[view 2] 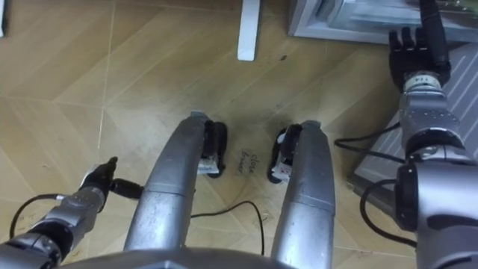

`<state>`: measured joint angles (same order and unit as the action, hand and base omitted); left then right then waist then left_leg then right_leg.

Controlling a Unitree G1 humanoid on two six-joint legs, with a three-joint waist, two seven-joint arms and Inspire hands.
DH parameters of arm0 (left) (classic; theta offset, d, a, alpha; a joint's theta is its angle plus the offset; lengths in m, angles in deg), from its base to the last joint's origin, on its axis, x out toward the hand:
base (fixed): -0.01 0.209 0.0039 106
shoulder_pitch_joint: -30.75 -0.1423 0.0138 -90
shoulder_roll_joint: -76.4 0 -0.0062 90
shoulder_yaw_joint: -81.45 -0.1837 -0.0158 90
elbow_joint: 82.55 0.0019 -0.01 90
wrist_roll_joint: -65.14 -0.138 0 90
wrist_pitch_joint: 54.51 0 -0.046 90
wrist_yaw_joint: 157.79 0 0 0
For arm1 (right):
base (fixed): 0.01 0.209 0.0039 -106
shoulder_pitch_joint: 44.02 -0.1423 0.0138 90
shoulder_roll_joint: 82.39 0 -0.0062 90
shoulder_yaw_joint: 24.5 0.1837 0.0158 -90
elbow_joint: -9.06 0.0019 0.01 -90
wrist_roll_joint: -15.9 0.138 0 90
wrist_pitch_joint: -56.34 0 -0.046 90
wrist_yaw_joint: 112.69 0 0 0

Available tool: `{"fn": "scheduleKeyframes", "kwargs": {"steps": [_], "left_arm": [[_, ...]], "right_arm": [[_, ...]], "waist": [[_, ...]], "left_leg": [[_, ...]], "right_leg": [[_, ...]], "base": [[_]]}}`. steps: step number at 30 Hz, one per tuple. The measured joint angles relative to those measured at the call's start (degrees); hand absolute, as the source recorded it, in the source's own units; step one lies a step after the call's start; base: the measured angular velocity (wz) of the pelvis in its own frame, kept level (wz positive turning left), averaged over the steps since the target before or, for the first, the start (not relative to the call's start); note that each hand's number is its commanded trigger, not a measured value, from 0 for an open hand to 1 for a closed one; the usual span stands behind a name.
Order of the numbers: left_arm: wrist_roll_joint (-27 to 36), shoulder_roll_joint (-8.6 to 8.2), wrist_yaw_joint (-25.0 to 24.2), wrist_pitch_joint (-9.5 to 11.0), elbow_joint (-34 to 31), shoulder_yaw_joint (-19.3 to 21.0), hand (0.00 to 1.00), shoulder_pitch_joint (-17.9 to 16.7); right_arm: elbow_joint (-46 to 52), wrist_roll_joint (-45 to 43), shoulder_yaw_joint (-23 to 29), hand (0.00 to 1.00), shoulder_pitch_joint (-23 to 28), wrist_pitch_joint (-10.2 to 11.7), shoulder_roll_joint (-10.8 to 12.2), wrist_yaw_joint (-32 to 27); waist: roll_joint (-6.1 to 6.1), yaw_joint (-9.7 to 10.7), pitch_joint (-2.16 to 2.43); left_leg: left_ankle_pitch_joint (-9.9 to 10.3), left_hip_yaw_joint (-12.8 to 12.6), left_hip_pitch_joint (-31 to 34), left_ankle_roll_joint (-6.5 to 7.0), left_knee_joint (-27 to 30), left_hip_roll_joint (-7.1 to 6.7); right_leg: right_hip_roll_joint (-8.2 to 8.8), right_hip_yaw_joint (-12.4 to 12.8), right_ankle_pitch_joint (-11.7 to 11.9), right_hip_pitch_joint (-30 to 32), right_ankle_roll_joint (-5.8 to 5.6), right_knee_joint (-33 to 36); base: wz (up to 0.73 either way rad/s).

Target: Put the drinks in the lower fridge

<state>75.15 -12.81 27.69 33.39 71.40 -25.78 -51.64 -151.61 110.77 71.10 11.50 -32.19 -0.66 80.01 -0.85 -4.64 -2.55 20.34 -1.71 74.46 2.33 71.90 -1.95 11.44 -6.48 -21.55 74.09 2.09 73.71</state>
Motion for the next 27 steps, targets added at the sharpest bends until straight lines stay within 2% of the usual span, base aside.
{"fn": "scheduleKeyframes", "kwargs": {"steps": [6, 9, 13, 17, 22, 27], "left_arm": [[4.26, 1.5, -0.38, 0.82, -1.01, -2.06, 0.0, -0.18], [4.94, 2.97, -0.72, 0.8, -5.42, -2.16, 0.0, -3.07], [5.36, 3.26, -0.71, 0.75, -10.74, -2.1, 0.0, -6.47], [5.66, 3.54, -0.92, 0.75, -14.05, -2.09, 0.0, -8.94], [5.67, 4.06, -1.51, 0.71, -15.08, -2.09, 0.0, -11.12], [5.6, 4.18, -1.95, 0.75, -15.63, -2.06, 0.0, -12.3]], "right_arm": [[0.27, 1.56, -3.47, 0.0, -0.13, 0.92, -1.22, 0.0], [2.22, 1.93, -4.56, 0.0, -0.11, 1.0, -1.53, -0.05], [3.98, 3.51, -6.08, 0.0, -0.12, 1.47, -1.62, -1.22], [5.17, 3.87, -7.14, 0.0, -0.13, 1.47, -1.86, -1.33], [6.02, 4.22, -7.81, 0.0, -0.14, 1.47, -1.97, -1.47], [8.3, 4.84, -8.22, 0.0, -0.17, 2.41, -2.09, -3.5]], "waist": [[-0.94, -0.22, -0.18], [-1.18, -0.17, -0.22], [-1.21, -0.3, -0.23], [-1.28, -0.51, -0.25], [-2.04, -0.59, -0.49], [-2.23, -0.83, -0.48]], "left_leg": [[0.4, -0.91, 1.15, 0.26, 0.94, -0.7], [0.4, -1.15, 2.39, 0.25, 1.64, -0.38], [0.4, -1.7, 2.23, 0.21, 1.74, 0.25], [0.35, -1.61, 2.1, -0.21, 1.62, 0.35], [0.37, -1.48, 1.82, -0.66, 1.67, 0.35], [0.6, -1.42, 1.76, -0.98, 1.87, 0.4]], "right_leg": [[0.67, 1.41, -0.46, 2.09, -0.2, 1.88], [0.59, 1.82, -0.5, 3.67, -0.26, 2.54], [0.55, 2.1, -0.74, 3.84, -0.39, 3.02], [0.66, 1.91, -1.03, 3.87, 0.1, 3.33], [0.72, 1.83, -1.29, 3.86, 0.55, 3.7], [0.58, 1.84, -1.46, 3.86, 0.86, 3.94]], "base": [[-0.01], [-0.08], [-0.02], [0.02], [0.01], [0.01]]}}
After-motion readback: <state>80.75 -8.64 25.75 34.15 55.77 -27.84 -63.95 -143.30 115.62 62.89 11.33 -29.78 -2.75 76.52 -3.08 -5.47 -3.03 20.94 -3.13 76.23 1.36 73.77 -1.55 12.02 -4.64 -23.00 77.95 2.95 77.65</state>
